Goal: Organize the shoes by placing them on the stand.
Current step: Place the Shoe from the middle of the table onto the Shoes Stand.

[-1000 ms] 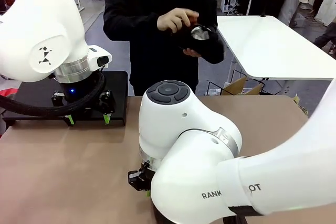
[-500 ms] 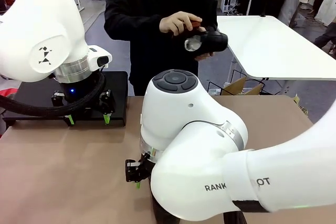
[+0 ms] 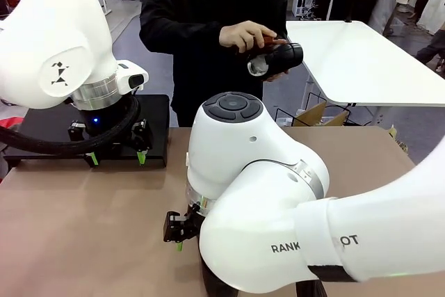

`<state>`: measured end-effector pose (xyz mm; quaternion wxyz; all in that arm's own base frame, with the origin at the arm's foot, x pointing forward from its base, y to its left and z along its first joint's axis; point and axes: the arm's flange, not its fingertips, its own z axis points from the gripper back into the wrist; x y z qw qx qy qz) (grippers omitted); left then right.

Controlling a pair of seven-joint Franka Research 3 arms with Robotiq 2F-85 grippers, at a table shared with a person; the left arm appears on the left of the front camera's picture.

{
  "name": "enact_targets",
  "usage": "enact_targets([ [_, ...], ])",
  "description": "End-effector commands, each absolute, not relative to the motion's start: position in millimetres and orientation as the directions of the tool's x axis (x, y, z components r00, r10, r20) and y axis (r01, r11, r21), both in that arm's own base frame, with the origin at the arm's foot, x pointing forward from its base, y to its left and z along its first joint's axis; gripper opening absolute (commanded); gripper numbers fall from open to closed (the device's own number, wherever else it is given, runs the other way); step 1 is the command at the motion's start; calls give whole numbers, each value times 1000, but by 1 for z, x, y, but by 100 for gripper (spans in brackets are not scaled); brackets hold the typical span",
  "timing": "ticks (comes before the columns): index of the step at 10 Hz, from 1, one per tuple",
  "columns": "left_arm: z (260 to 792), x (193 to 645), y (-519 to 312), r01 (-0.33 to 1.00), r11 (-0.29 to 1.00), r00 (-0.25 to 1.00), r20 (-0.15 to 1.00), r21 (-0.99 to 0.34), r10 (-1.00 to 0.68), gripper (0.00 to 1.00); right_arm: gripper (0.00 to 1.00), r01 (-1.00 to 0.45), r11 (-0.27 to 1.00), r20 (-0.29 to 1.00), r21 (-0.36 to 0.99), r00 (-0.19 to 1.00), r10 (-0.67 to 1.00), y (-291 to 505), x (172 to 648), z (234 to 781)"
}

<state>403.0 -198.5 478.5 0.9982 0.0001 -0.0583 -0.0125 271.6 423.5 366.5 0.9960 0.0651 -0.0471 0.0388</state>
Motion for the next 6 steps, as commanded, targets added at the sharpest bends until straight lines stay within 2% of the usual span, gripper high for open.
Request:
enact_targets([
  [1, 480, 402, -196, 23, 1000, 993, 119, 5, -24, 100, 100, -78, 989, 116, 126, 991, 63, 425, 274, 365],
  [6, 480, 402, -196, 23, 1000, 993, 119, 5, -24, 100, 100, -83, 989, 99, 126, 993, 71, 423, 272, 366],
])
